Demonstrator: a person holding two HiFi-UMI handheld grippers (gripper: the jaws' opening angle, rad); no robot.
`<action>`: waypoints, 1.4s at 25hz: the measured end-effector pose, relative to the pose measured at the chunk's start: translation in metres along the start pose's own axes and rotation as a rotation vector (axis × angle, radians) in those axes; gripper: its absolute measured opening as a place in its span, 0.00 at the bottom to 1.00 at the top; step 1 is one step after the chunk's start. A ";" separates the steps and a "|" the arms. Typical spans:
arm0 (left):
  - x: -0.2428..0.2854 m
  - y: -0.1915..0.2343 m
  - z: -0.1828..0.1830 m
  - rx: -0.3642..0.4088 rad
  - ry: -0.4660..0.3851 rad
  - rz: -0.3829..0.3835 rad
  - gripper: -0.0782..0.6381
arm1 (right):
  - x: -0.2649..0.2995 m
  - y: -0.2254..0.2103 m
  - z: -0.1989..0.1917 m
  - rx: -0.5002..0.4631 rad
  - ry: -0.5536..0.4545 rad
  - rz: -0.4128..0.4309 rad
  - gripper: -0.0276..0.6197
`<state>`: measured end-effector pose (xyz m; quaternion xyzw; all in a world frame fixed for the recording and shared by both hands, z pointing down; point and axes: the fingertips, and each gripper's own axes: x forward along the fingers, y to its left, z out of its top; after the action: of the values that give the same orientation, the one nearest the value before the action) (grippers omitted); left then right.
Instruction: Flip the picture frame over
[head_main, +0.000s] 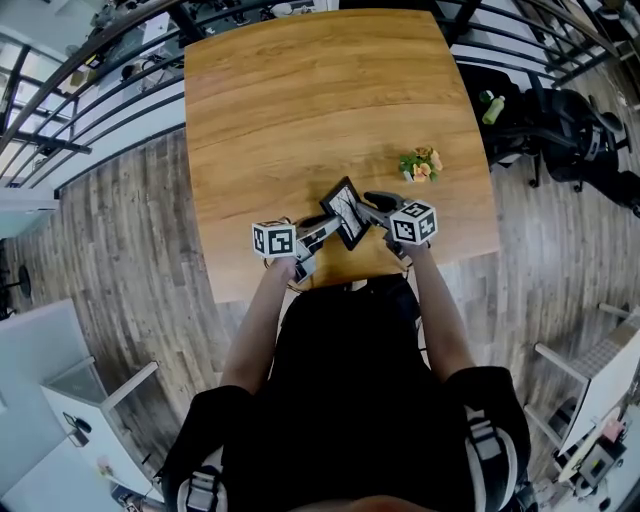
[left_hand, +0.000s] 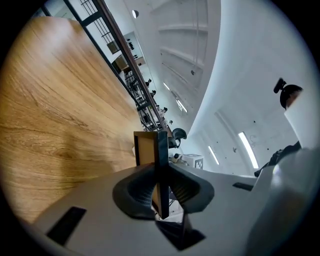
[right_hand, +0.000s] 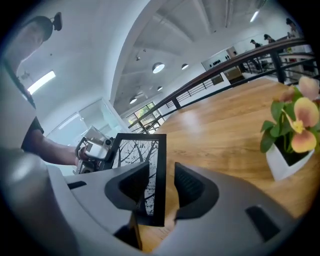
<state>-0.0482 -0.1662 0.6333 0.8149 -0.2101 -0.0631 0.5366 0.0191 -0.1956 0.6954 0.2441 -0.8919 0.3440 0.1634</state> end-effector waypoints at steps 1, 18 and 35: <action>0.000 -0.002 -0.001 0.000 0.000 -0.007 0.24 | 0.000 0.001 -0.002 0.013 0.004 0.015 0.26; 0.000 -0.031 -0.016 0.079 0.112 -0.153 0.24 | -0.024 0.026 -0.019 0.292 0.021 0.385 0.20; 0.002 0.008 -0.011 0.029 0.068 0.020 0.23 | -0.019 0.007 -0.033 0.310 -0.079 0.218 0.19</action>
<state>-0.0448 -0.1602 0.6460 0.8220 -0.2006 -0.0267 0.5323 0.0349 -0.1620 0.7061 0.1814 -0.8551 0.4831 0.0503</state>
